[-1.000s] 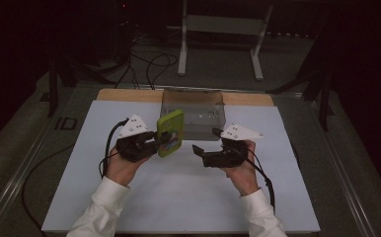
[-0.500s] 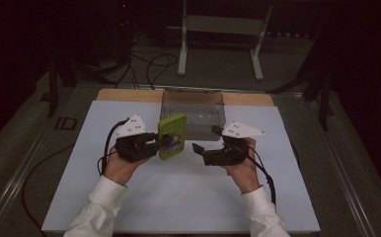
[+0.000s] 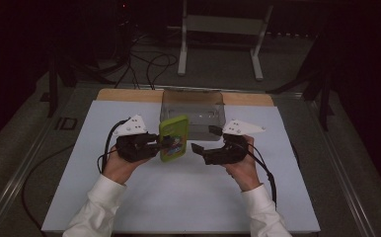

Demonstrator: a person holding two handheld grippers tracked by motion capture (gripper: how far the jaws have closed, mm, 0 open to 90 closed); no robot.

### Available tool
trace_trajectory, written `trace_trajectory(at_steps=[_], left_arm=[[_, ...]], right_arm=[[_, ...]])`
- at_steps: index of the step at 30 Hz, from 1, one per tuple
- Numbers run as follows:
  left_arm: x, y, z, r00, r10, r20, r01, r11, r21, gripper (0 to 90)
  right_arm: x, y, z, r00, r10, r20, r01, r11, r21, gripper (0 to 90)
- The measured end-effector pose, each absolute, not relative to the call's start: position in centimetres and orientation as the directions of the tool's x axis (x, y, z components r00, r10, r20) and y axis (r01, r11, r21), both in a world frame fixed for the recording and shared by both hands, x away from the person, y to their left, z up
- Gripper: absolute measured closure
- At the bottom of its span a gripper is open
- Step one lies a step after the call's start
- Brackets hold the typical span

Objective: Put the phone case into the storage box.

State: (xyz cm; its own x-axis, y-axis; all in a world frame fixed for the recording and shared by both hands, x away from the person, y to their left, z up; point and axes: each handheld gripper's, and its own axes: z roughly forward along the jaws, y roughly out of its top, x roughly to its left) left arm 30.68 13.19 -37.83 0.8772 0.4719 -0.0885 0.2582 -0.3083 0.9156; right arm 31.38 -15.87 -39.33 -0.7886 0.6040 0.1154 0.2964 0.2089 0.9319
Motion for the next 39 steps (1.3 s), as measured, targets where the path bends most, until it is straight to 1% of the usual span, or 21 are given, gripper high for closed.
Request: trace_trajectory(at_steps=[16,22,24,27,30,31,32,33,35,37,39], left_arm=[[30.6,13.1,-37.8,0.914,0.389,-0.114,0.245,-0.307,0.920,77.4],[30.5,12.8,-37.8,0.926,0.358,-0.118,0.239,-0.316,0.918,77.5],[30.5,12.7,-37.8,0.929,0.351,-0.117,0.238,-0.322,0.917,77.5],[30.4,12.6,-37.8,0.933,0.339,-0.120,0.234,-0.321,0.918,77.5],[30.4,12.6,-37.8,0.937,0.329,-0.121,0.232,-0.321,0.918,77.4],[30.4,12.6,-37.8,0.937,0.329,-0.121,0.232,-0.321,0.918,77.5],[30.4,12.6,-37.9,0.939,0.321,-0.125,0.232,-0.320,0.919,77.5],[30.5,12.6,-37.9,0.941,0.315,-0.128,0.231,-0.318,0.919,77.5],[30.5,12.7,-37.9,0.945,0.302,-0.129,0.227,-0.316,0.921,77.5],[30.5,12.7,-37.9,0.948,0.288,-0.137,0.228,-0.309,0.923,77.6],[30.4,12.7,-37.9,0.950,0.278,-0.140,0.227,-0.311,0.923,77.6]], right_arm=[[31.6,-15.5,-39.7,-0.829,0.533,0.169,0.317,0.198,0.928,10.9],[31.8,-15.4,-39.9,-0.846,0.492,0.204,0.339,0.202,0.919,14.1],[31.9,-15.3,-40.0,-0.854,0.475,0.211,0.343,0.210,0.916,16.8],[31.8,-15.1,-40.1,-0.863,0.460,0.208,0.341,0.226,0.913,26.2],[31.8,-14.9,-40.2,-0.873,0.437,0.215,0.343,0.239,0.908,38.7],[31.8,-14.9,-40.2,-0.873,0.437,0.215,0.343,0.239,0.908,38.7],[31.8,-14.8,-40.3,-0.888,0.400,0.227,0.341,0.243,0.908,46.9],[31.8,-14.8,-40.3,-0.888,0.400,0.227,0.341,0.243,0.908,46.9],[31.8,-14.7,-40.3,-0.899,0.372,0.229,0.335,0.249,0.909,50.8],[31.9,-14.6,-40.4,-0.908,0.347,0.236,0.333,0.254,0.908,52.2],[31.9,-14.6,-40.4,-0.919,0.307,0.247,0.327,0.245,0.913,55.2]])
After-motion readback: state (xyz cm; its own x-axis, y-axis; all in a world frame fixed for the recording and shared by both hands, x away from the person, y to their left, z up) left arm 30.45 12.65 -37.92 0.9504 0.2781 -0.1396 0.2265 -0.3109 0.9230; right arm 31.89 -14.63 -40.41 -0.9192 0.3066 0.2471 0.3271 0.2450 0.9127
